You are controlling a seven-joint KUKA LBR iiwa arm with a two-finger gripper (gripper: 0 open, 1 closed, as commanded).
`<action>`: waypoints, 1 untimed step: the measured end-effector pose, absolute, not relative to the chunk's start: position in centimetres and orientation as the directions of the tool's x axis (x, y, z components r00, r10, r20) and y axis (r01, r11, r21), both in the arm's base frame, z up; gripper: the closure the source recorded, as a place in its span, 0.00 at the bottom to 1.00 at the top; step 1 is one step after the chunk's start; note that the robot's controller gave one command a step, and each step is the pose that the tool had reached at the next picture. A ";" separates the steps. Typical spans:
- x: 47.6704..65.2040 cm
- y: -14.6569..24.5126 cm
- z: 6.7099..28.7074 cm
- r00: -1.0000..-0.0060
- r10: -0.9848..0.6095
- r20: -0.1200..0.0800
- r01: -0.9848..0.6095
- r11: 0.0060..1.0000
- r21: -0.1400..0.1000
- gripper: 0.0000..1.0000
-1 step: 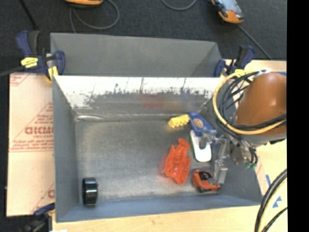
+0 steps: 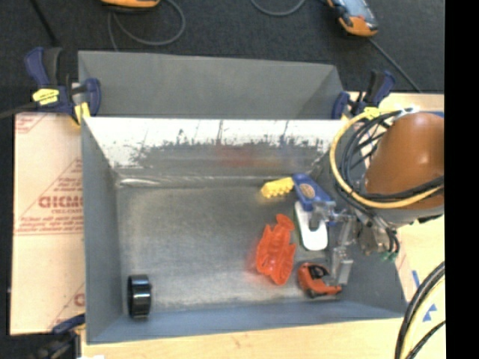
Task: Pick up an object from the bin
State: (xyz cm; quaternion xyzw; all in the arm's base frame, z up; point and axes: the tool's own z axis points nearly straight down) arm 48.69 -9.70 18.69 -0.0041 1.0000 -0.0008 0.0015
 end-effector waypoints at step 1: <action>51.2 -8.0 15.1 -0.998 -0.065 -0.009 -0.065 0.998 -0.004 0.00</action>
Offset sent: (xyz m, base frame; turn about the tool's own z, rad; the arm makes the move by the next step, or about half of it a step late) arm 0.0037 0.0545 -0.0554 -0.2651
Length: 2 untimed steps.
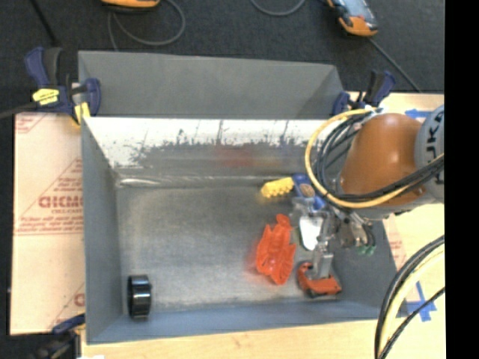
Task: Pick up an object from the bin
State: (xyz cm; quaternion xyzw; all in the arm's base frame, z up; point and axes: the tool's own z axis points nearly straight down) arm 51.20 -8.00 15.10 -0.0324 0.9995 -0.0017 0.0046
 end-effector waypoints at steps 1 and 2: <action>50.4 -5.7 13.1 -0.977 -0.214 0.000 -0.214 0.977 0.000 0.00; 49.6 -5.5 10.6 -0.972 -0.236 -0.009 -0.236 0.972 -0.002 0.00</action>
Offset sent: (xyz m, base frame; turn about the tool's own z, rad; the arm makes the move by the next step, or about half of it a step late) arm -0.0279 0.0190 -0.0810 -0.0841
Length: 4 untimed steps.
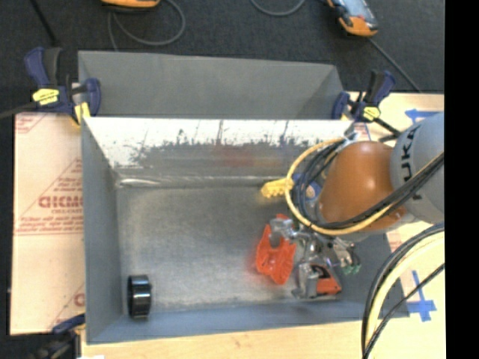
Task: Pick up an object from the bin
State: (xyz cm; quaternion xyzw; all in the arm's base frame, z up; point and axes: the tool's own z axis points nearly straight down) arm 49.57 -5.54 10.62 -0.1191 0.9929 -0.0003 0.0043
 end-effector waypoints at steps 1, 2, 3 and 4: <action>50.0 -5.3 8.3 -0.987 -0.163 0.000 -0.163 0.987 0.001 0.00; 51.1 -5.1 7.3 -0.932 -0.362 -0.009 -0.362 0.932 -0.002 1.00; 51.2 -5.1 7.3 -0.932 -0.363 -0.009 -0.363 0.932 -0.003 1.00; 53.1 -4.0 22.6 -0.935 -0.353 -0.005 -0.353 0.935 -0.002 1.00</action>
Offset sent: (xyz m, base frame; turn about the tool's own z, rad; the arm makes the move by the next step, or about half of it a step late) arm 0.0133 0.0043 -0.0362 -0.1300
